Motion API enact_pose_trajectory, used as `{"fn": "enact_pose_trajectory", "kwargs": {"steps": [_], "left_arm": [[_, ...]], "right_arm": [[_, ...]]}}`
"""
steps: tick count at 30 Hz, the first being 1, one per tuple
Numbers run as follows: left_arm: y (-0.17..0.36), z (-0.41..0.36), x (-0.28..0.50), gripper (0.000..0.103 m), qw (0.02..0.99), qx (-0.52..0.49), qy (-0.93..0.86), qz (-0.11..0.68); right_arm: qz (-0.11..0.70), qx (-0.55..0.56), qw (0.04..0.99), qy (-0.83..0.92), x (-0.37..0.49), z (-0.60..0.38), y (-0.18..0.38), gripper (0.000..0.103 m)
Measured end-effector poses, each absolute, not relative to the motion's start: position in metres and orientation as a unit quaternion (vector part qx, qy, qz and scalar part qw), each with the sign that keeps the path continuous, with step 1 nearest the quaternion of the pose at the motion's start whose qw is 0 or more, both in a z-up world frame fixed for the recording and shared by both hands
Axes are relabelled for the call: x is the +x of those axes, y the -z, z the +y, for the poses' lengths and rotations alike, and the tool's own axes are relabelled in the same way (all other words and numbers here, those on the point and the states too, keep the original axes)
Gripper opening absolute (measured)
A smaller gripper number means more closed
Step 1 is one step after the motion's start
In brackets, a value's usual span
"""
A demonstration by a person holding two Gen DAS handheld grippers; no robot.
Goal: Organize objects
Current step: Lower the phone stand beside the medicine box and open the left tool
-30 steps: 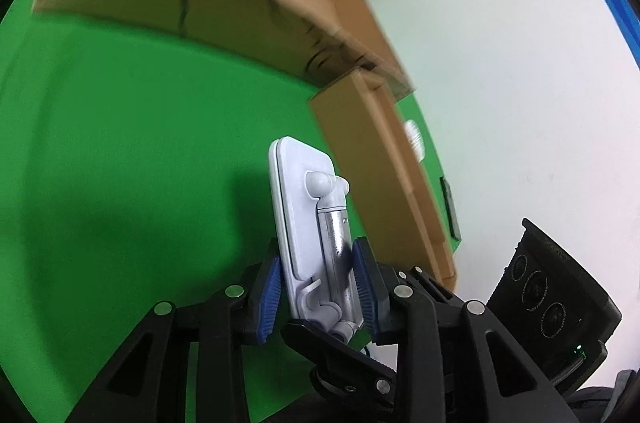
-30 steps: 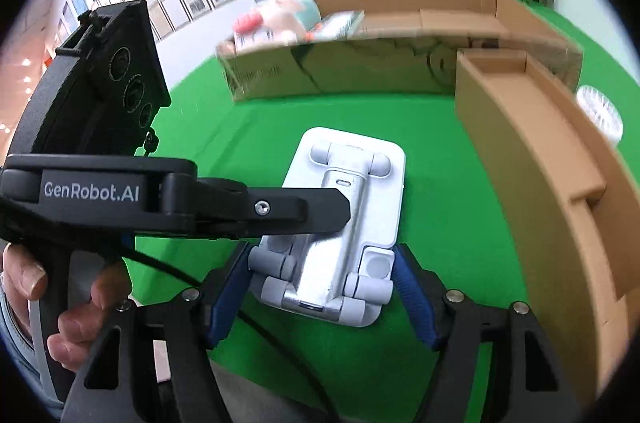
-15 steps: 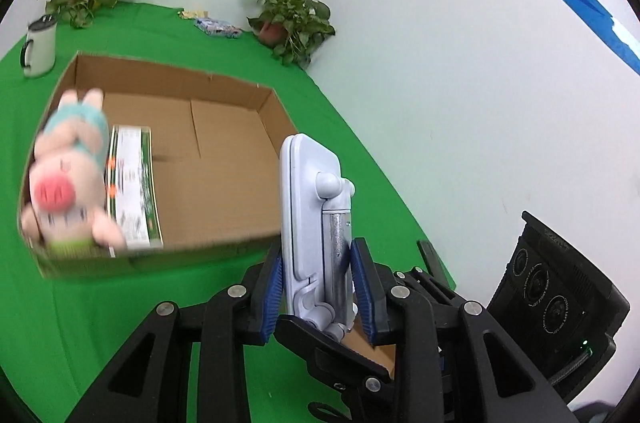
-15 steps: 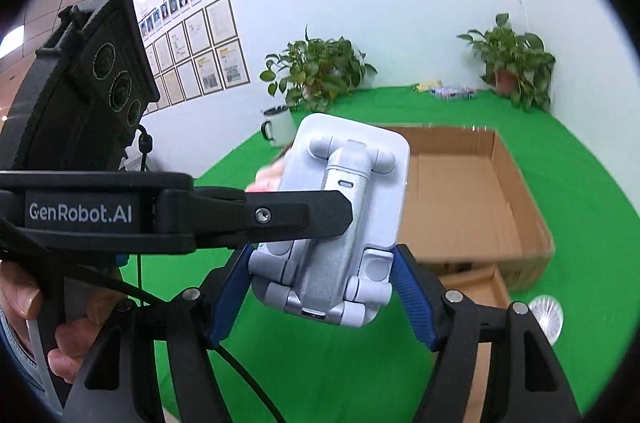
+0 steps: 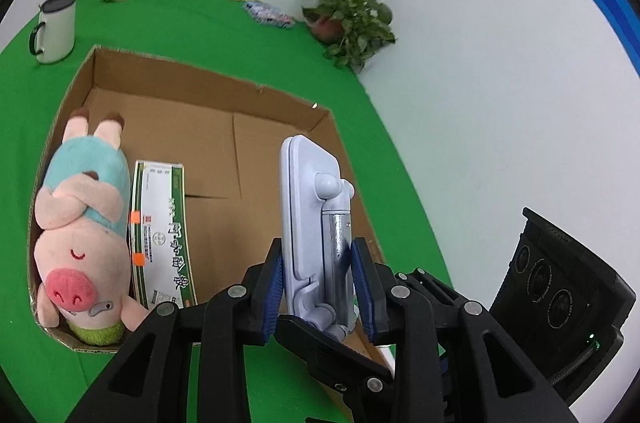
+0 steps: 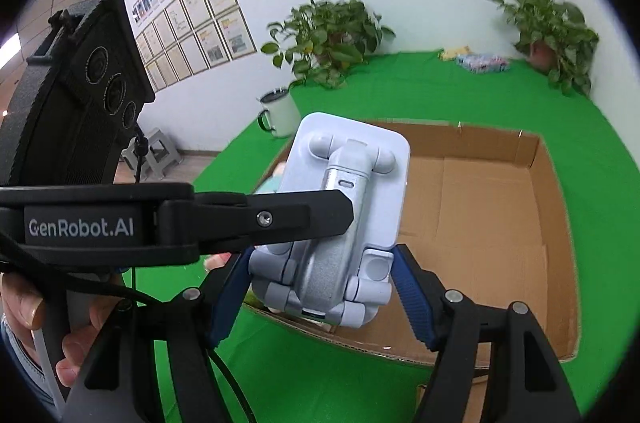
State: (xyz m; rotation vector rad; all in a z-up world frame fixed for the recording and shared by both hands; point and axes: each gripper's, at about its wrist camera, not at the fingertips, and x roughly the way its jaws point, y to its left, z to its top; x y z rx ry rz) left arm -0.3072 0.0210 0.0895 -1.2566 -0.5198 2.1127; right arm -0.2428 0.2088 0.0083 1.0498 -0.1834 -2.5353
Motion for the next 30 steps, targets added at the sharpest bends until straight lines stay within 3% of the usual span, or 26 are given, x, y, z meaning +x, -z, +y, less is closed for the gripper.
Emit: {"fn": "enact_pose_trajectory", "kwargs": {"steps": [10, 15, 25, 30], "left_arm": [[0.025, 0.038, -0.345, 0.029, 0.263, -0.563, -0.761, -0.189], [0.057, 0.041, -0.354, 0.029, 0.246, -0.587, -0.746, -0.198], [0.06, 0.03, -0.355, 0.033, 0.222, -0.586, -0.755, -0.194], [0.029, 0.019, -0.344, 0.043, 0.228, -0.542, -0.79, -0.176]], "right_arm": [[-0.115, 0.472, 0.213, 0.848, -0.274, 0.224, 0.075, 0.068], [-0.13, 0.505, 0.215, 0.825, -0.28, 0.227, 0.102, 0.068], [-0.119, 0.527, 0.221, 0.812, -0.284, 0.228, 0.118, 0.069], [-0.133, 0.529, 0.239, 0.804, -0.284, 0.228, 0.116, 0.075]]}}
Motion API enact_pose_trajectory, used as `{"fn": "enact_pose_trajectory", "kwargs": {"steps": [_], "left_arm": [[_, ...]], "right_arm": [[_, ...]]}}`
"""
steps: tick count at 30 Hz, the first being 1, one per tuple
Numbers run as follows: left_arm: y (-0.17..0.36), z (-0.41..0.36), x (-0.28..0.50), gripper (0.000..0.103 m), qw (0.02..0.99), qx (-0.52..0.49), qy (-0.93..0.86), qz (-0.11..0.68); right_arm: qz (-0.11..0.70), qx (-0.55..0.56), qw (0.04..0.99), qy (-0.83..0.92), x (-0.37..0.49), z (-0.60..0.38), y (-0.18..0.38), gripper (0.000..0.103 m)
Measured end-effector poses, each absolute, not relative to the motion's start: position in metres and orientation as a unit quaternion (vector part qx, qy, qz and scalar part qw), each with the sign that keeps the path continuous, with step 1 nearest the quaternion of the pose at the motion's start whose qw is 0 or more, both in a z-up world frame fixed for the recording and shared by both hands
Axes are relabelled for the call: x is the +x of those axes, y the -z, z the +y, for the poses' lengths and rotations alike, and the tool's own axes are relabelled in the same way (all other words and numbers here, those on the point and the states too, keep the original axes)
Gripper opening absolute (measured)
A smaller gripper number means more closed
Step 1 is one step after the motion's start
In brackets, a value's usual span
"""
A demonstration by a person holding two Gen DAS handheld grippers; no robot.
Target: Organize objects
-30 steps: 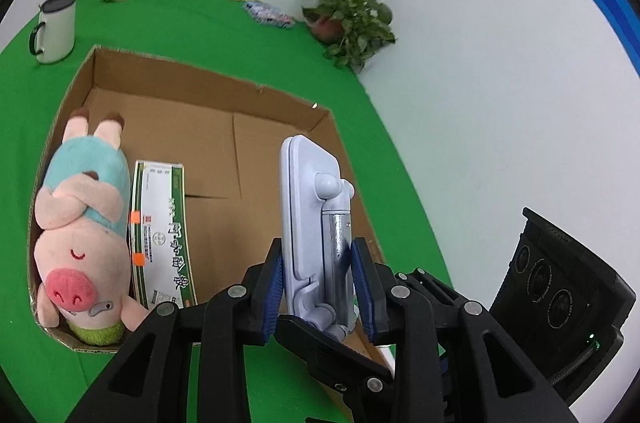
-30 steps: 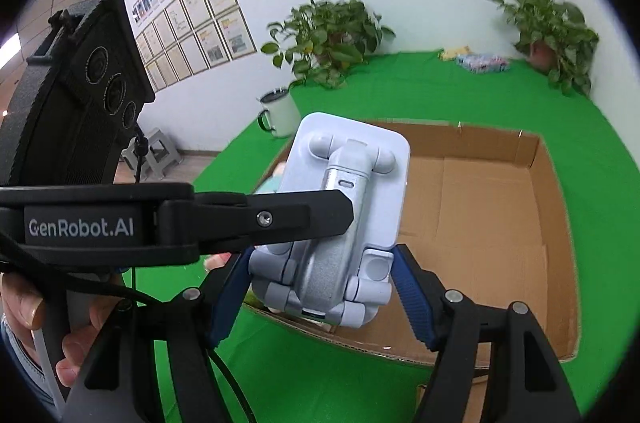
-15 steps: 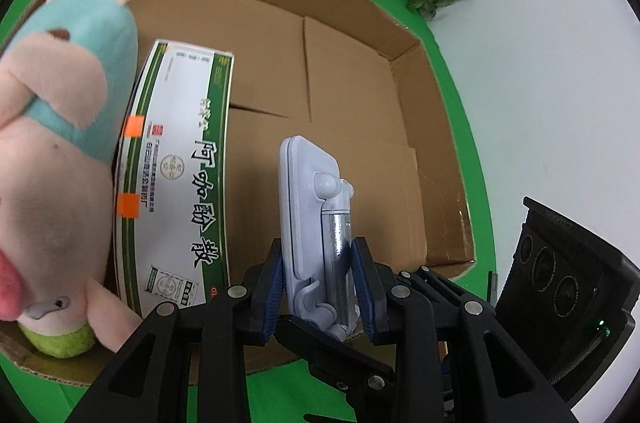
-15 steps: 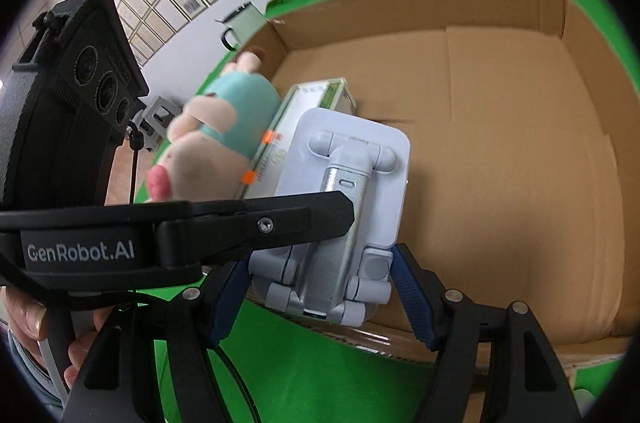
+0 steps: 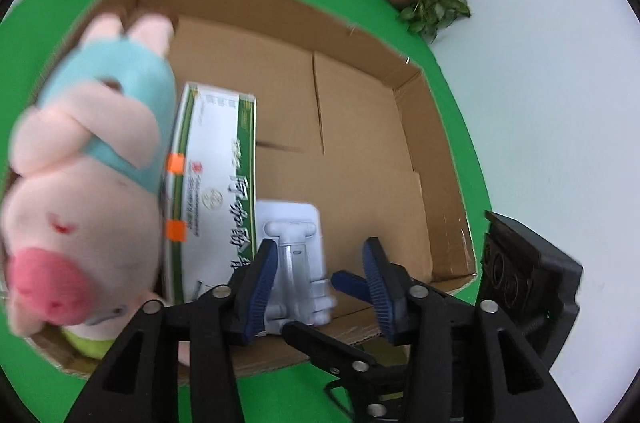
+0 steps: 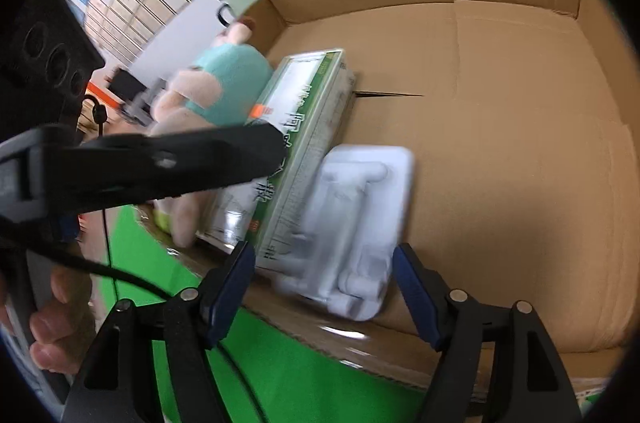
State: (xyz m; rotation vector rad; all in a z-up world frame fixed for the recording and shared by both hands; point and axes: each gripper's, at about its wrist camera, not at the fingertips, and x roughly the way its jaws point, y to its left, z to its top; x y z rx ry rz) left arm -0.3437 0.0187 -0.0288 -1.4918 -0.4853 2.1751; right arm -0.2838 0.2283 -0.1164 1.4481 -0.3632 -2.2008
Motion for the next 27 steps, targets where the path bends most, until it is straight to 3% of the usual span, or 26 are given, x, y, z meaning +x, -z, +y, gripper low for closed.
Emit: {"fn": "enact_pose_trajectory", "kwargs": {"steps": [6, 9, 14, 16, 18, 19, 24, 25, 26, 27], "left_arm": [[0.01, 0.008, -0.325, 0.043, 0.21, -0.507, -0.826, -0.129], [0.009, -0.001, -0.317, 0.043, 0.193, -0.49, -0.843, -0.114], [-0.006, -0.012, -0.284, 0.044, 0.167, -0.426, -0.887, -0.064], [-0.019, -0.01, -0.259, 0.061, 0.14, -0.378, -0.915, -0.026], [-0.029, -0.015, -0.226, 0.093, 0.107, -0.307, -0.946, -0.006], [-0.033, -0.015, -0.212, 0.1, 0.093, -0.277, -0.956, -0.003], [-0.031, -0.017, -0.174, 0.102, 0.054, -0.239, -0.969, -0.009], [-0.03, -0.018, -0.17, 0.102, 0.049, -0.24, -0.969, -0.009], [-0.028, -0.018, -0.165, 0.102, 0.047, -0.241, -0.969, -0.01], [-0.027, -0.017, -0.163, 0.095, 0.05, -0.245, -0.968, -0.013]], "right_arm": [[-0.148, 0.51, 0.23, 0.816, -0.283, 0.235, 0.105, 0.076], [-0.15, 0.515, 0.206, 0.819, -0.288, 0.235, 0.111, 0.07], [-0.066, 0.47, 0.154, 0.867, -0.26, 0.233, 0.095, 0.072], [-0.024, 0.433, 0.142, 0.89, -0.236, 0.233, 0.08, 0.082], [-0.003, 0.398, 0.119, 0.91, -0.21, 0.24, 0.067, 0.083], [0.001, 0.39, 0.11, 0.914, -0.203, 0.242, 0.064, 0.083], [-0.006, 0.365, 0.09, 0.927, -0.17, 0.251, 0.052, 0.082], [-0.004, 0.362, 0.088, 0.928, -0.165, 0.25, 0.051, 0.076], [-0.003, 0.357, 0.082, 0.93, -0.16, 0.25, 0.05, 0.057], [0.001, 0.355, 0.075, 0.932, -0.157, 0.247, 0.051, 0.045]]}}
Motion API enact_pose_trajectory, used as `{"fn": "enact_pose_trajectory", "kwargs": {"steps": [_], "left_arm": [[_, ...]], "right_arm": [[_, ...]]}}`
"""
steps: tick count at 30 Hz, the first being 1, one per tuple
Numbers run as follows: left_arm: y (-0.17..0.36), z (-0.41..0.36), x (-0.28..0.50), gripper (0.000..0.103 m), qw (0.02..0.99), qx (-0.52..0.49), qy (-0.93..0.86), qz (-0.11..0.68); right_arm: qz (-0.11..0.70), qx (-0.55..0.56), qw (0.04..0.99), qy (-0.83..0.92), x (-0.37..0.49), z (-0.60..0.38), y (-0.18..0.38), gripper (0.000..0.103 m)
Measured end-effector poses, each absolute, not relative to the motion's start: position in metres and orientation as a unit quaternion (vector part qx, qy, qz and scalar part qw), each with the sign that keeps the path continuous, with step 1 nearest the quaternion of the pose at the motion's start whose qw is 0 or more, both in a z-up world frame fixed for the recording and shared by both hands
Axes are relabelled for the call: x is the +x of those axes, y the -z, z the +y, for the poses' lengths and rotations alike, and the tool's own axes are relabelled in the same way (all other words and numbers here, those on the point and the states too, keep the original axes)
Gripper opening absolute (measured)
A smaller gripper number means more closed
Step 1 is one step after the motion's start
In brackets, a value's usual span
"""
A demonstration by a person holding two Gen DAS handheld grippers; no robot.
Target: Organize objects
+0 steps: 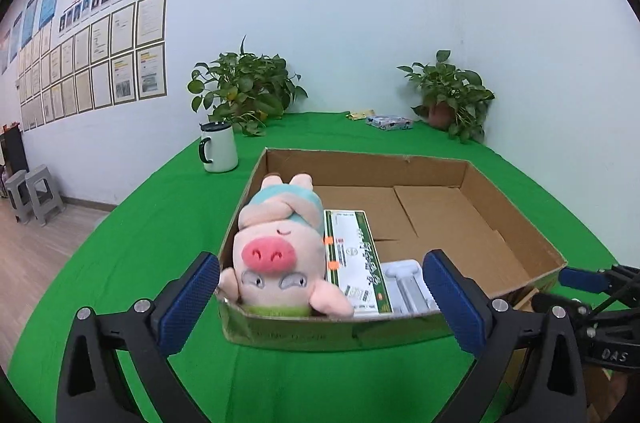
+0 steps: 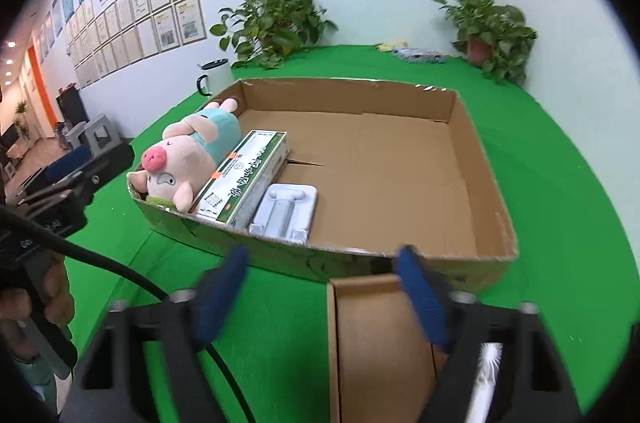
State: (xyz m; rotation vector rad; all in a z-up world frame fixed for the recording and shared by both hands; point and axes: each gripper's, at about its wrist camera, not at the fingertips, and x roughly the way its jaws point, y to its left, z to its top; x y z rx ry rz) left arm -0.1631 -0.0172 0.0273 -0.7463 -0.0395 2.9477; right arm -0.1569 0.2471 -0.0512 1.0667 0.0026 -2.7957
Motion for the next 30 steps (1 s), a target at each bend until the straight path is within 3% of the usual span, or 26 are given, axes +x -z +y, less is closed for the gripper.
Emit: {"fn": "enact_pose_trajectory", "kwargs": {"steps": [1, 2, 3, 5, 6, 7, 8, 9, 10, 12, 19, 30], "left_arm": [[-0.026, -0.018, -0.159, 0.086, 0.055, -0.251, -0.966, -0.015], [-0.024, -0.018, -0.159, 0.05, 0.066, -0.262, -0.963, -0.017], [-0.021, -0.016, -0.16, 0.015, 0.081, -0.281, -0.956, -0.016], [-0.016, -0.014, -0.156, 0.009, 0.088, -0.302, -0.949, -0.013], [-0.017, -0.016, -0.151, 0.01, 0.095, -0.289, -0.952, -0.026], [-0.02, -0.018, -0.144, 0.013, 0.096, -0.27, -0.957, -0.04], [-0.021, -0.017, -0.14, 0.038, 0.081, -0.259, -0.962, -0.041], [-0.025, -0.016, -0.133, 0.084, 0.055, -0.245, -0.967, -0.037], [-0.029, -0.017, -0.13, 0.103, 0.044, -0.232, -0.971, -0.036], [-0.034, -0.015, -0.117, 0.103, 0.031, -0.195, -0.98, -0.032], [-0.038, 0.004, -0.108, 0.103, 0.031, -0.212, -0.976, 0.042], [-0.011, 0.01, -0.099, 0.103, 0.072, -0.27, -0.959, 0.049]], "right_arm": [[0.01, 0.355, 0.067, 0.932, -0.153, 0.245, 0.053, 0.023], [0.02, 0.354, 0.061, 0.933, -0.149, 0.242, 0.055, 0.011], [0.024, 0.349, 0.056, 0.935, -0.144, 0.24, 0.057, 0.011], [0.017, 0.339, 0.056, 0.939, -0.139, 0.237, 0.057, 0.014], [0.013, 0.334, 0.057, 0.941, -0.135, 0.237, 0.057, 0.022], [0.015, 0.332, 0.056, 0.941, -0.132, 0.236, 0.057, 0.055], [0.018, 0.33, 0.052, 0.942, -0.13, 0.235, 0.057, 0.092], [0.019, 0.324, 0.051, 0.945, -0.127, 0.235, 0.058, 0.097], [0.02, 0.312, 0.05, 0.949, -0.122, 0.236, 0.058, 0.097], [0.031, 0.311, 0.045, 0.949, -0.115, 0.235, 0.059, 0.097], [0.015, 0.313, 0.06, 0.948, -0.096, 0.244, 0.063, 0.101], [0.014, 0.358, 0.065, 0.931, -0.032, 0.283, 0.089, 0.102]]}}
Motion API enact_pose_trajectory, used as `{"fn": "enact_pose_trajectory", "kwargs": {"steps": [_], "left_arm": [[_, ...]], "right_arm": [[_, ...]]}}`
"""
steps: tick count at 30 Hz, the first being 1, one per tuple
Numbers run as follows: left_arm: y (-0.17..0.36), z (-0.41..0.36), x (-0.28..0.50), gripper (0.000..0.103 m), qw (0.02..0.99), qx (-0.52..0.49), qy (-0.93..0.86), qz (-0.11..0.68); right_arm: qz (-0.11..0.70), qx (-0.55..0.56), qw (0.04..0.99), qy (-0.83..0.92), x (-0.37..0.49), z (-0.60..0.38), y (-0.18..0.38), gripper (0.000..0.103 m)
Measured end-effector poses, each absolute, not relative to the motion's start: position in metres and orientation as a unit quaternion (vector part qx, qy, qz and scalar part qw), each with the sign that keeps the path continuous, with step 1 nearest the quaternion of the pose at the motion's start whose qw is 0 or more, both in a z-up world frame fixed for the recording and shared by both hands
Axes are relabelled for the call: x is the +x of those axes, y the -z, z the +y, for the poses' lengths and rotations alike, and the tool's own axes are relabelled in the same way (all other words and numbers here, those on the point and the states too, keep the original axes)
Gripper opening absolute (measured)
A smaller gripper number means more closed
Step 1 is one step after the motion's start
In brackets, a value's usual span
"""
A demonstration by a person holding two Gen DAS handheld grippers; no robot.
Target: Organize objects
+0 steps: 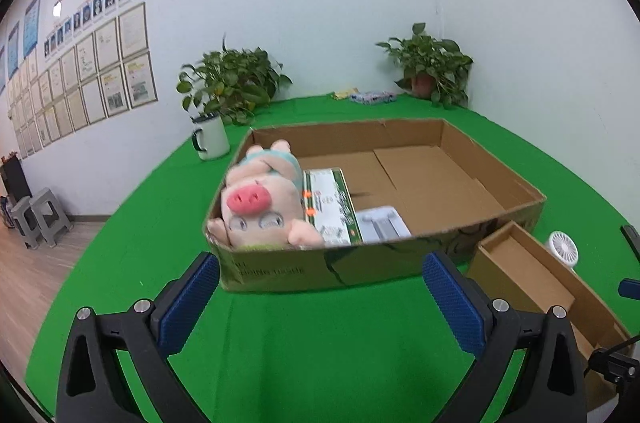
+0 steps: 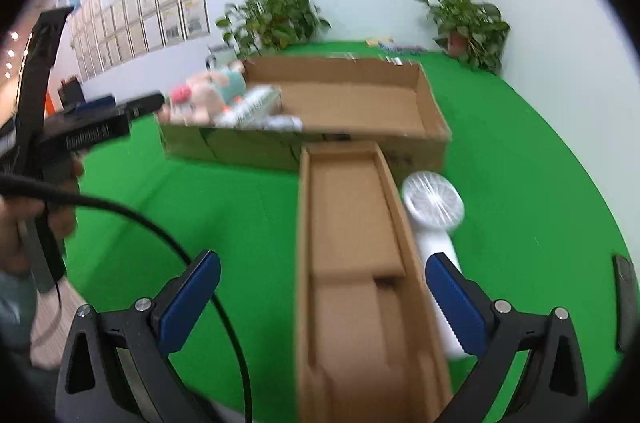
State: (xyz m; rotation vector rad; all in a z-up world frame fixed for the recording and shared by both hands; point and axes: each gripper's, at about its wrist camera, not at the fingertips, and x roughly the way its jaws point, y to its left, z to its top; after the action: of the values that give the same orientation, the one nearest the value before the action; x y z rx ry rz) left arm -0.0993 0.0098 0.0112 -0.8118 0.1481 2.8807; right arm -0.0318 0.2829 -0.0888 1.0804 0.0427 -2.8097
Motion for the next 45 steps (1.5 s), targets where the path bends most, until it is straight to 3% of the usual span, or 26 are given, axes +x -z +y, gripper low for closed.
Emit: {"fn": "enact_pose_trajectory", "kwargs": {"steps": [4, 7, 11, 15, 17, 24, 31, 33, 35, 36, 38, 40, 43, 45], "left_arm": [[0.016, 0.015, -0.097, 0.103, 0.103, -0.317, -0.942, 0.034], [0.033, 0.019, -0.096, 0.102, 0.123, -0.344, -0.931, 0.02], [0.041, 0.018, -0.096, 0.101, 0.155, -0.37, -0.916, 0.005], [0.031, 0.008, -0.098, 0.101, 0.17, -0.375, -0.911, -0.013], [0.029, 0.003, -0.102, 0.101, 0.187, -0.384, -0.904, -0.031], [0.049, 0.022, -0.115, 0.101, 0.278, -0.463, -0.837, -0.089], [0.066, 0.066, -0.097, 0.098, 0.316, -0.481, -0.814, -0.078], [0.075, 0.07, -0.096, 0.087, 0.296, -0.503, -0.808, -0.075], [0.08, 0.072, -0.096, 0.073, 0.282, -0.512, -0.808, -0.065], [0.082, 0.072, -0.095, 0.073, 0.285, -0.513, -0.807, -0.066], [0.082, 0.071, -0.096, 0.071, 0.287, -0.513, -0.806, -0.071], [0.082, 0.071, -0.095, 0.063, 0.297, -0.512, -0.803, -0.075], [0.078, 0.073, -0.093, 0.045, 0.314, -0.508, -0.799, -0.075], [0.075, 0.074, -0.087, 0.028, 0.323, -0.507, -0.795, -0.077]], "right_arm": [[-0.01, 0.407, 0.047, 0.912, -0.012, 0.299, 0.112, 0.1], [-0.019, 0.421, 0.017, 0.907, -0.009, 0.299, 0.123, 0.089], [-0.047, 0.424, 0.037, 0.903, -0.012, 0.288, 0.121, 0.084], [-0.054, 0.411, 0.082, 0.906, -0.014, 0.257, 0.117, 0.09], [-0.069, 0.397, 0.114, 0.908, -0.017, 0.245, 0.113, 0.103], [-0.087, 0.392, 0.109, 0.909, -0.014, 0.255, 0.108, 0.103], [-0.057, 0.39, 0.072, 0.916, -0.012, 0.279, 0.1, 0.101], [-0.047, 0.398, 0.058, 0.914, -0.012, 0.283, 0.103, 0.094], [-0.037, 0.414, 0.049, 0.908, -0.015, 0.286, 0.109, 0.072], [-0.035, 0.423, 0.044, 0.904, -0.017, 0.286, 0.112, 0.068], [-0.037, 0.431, 0.045, 0.9, -0.021, 0.285, 0.117, 0.051], [-0.038, 0.436, 0.051, 0.898, -0.025, 0.281, 0.12, 0.042], [-0.041, 0.443, 0.061, 0.893, -0.03, 0.274, 0.123, 0.02], [-0.04, 0.445, 0.051, 0.893, -0.028, 0.268, 0.124, 0.02]]}}
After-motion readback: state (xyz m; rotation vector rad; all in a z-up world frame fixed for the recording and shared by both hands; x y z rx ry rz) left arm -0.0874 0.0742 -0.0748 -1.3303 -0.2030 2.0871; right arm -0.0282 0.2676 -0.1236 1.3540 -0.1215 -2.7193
